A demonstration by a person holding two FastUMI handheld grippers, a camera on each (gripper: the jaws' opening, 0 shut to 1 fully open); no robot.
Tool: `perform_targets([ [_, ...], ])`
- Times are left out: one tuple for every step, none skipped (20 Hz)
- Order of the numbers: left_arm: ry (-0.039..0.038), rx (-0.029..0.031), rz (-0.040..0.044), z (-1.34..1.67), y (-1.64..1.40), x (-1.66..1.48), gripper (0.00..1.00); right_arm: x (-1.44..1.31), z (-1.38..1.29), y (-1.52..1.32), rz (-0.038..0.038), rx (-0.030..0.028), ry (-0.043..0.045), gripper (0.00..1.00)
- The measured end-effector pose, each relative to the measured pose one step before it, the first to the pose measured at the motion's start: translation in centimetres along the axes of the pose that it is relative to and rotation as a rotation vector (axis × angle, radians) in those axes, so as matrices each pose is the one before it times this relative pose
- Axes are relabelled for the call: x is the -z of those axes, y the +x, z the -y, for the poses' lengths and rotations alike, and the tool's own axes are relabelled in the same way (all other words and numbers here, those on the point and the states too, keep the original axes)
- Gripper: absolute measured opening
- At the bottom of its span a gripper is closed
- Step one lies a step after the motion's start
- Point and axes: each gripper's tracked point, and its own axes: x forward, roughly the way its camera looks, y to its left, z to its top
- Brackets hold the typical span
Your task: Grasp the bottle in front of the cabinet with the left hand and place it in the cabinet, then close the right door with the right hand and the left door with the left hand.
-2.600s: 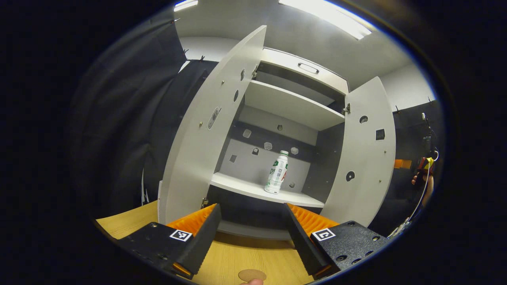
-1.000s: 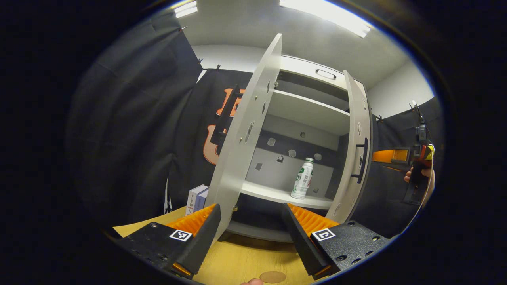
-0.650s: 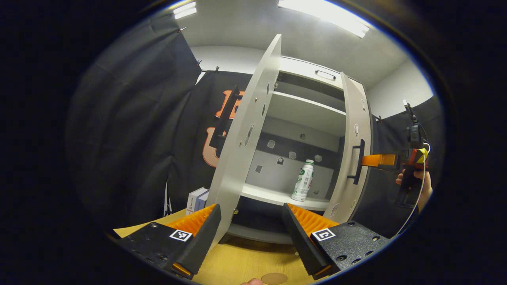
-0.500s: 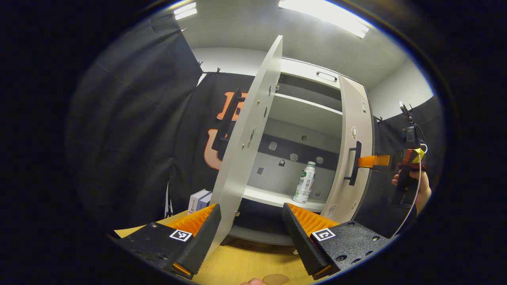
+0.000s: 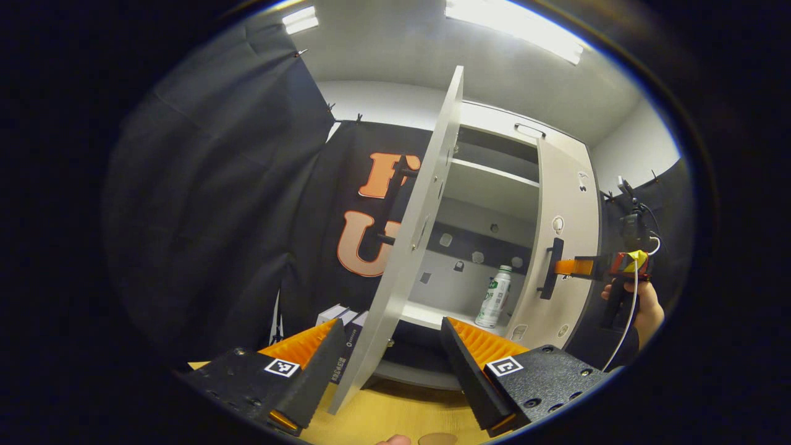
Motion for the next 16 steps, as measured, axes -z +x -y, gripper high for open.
perform_targets([
  [0.0014,-0.00785,0.00788,-0.253,-0.163,-0.373,0.95,0.088,-0.046,0.137,-0.00114,0.00344,0.00204,0.97],
  [0.00282,-0.01312,0.00896,-0.469,-0.113,-0.412,0.95,0.024,-0.028,0.136,-0.00012,0.00347,0.00241,0.97],
  [0.00325,-0.02378,0.01227,-0.644,-0.055,-0.293,0.95,-0.021,0.016,0.075,0.00068,0.00274,0.00142,0.97],
  [0.00041,-0.02747,0.01521,-0.877,-0.137,-0.465,0.94,0.047,-0.014,-0.111,-0.00229,0.00274,-0.00112,0.97],
  [-0.00209,-0.02665,0.01505,-0.768,0.018,-0.442,0.94,0.0,0.013,-0.16,-0.00281,0.00387,-0.00061,0.97],
  [-0.00467,-0.02323,0.01076,-0.722,0.001,-0.48,0.94,-0.065,0.091,0.01,-0.00079,0.00267,-0.00424,0.97],
  [-0.0087,-0.02269,0.00814,-0.743,0.196,-0.447,0.94,-0.219,0.181,-0.225,0.00145,0.00481,-0.00669,0.97],
  [-0.01511,-0.03776,0.00642,-1.301,0.169,-0.426,0.94,-0.136,0.115,-0.367,0.00115,0.00148,-0.00711,0.97],
  [-0.02197,-0.02574,0.00663,-0.863,0.454,-0.46,0.94,-0.128,0.055,-0.666,0.00199,-0.00192,-0.00647,0.97],
  [-0.02339,-0.01875,0.00738,-0.705,0.671,-0.719,0.94,-0.225,0.046,-0.924,0.00725,-0.0037,-0.00389,0.97],
  [-0.01584,-0.02396,0.0104,-0.825,0.603,-0.739,0.94,-0.048,0.116,-1.027,0.00329,-0.0007,-0.00305,0.97],
  [-0.00918,-0.01305,0.01062,-0.752,0.852,-0.733,0.97,-0.011,0.196,-1.145,0.00198,0.00148,-0.00199,0.97],
  [0.00036,0.00307,0.00701,-0.147,0.874,-0.697,0.96,-0.056,0.147,-1.141,-0.00026,0.00026,0.00067,0.97],
  [0.01326,0.00838,-0.00017,-0.004,0.969,-0.483,0.94,-0.016,0.037,-0.959,0.00043,-0.00166,0.00404,0.97],
  [0.02112,-0.00178,0.00077,-0.144,0.85,-0.319,0.94,0.032,0.143,-0.927,-0.00357,-0.00007,0.00487,0.97],
  [0.02336,-0.00495,0.00751,-0.338,0.933,-0.714,0.94,0.149,0.147,-0.89,-0.00539,0.00014,0.00491,0.98],
])
